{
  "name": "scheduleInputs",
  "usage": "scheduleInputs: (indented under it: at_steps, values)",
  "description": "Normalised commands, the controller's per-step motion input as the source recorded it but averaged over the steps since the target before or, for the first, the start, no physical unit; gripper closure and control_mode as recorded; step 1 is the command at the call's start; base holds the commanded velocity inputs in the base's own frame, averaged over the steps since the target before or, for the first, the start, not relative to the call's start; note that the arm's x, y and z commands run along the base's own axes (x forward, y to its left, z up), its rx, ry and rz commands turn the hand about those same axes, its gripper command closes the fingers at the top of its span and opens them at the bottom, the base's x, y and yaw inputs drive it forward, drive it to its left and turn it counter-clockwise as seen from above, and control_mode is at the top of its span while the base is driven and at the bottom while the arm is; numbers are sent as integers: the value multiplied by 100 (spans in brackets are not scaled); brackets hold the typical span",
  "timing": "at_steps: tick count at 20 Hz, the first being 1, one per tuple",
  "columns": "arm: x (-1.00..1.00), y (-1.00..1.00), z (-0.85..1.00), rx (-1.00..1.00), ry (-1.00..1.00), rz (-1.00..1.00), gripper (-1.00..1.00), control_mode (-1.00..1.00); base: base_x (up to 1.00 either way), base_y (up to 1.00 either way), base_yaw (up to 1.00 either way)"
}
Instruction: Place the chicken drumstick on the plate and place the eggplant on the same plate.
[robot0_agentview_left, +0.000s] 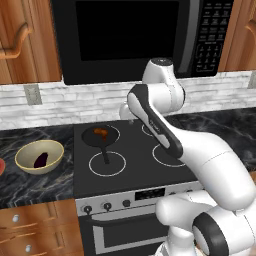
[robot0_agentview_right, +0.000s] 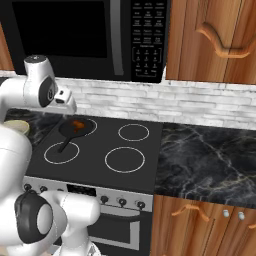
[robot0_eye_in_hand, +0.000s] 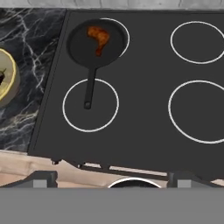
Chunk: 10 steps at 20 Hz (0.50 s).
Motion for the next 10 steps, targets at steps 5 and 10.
scheduleInputs:
  at_steps: [5,10]
  values:
    - [0,25,-27,0,-4,4,-100,-100,0,0,0]
    - [8,19,-29,-4,-1,0,-100,-100,0,0,0]
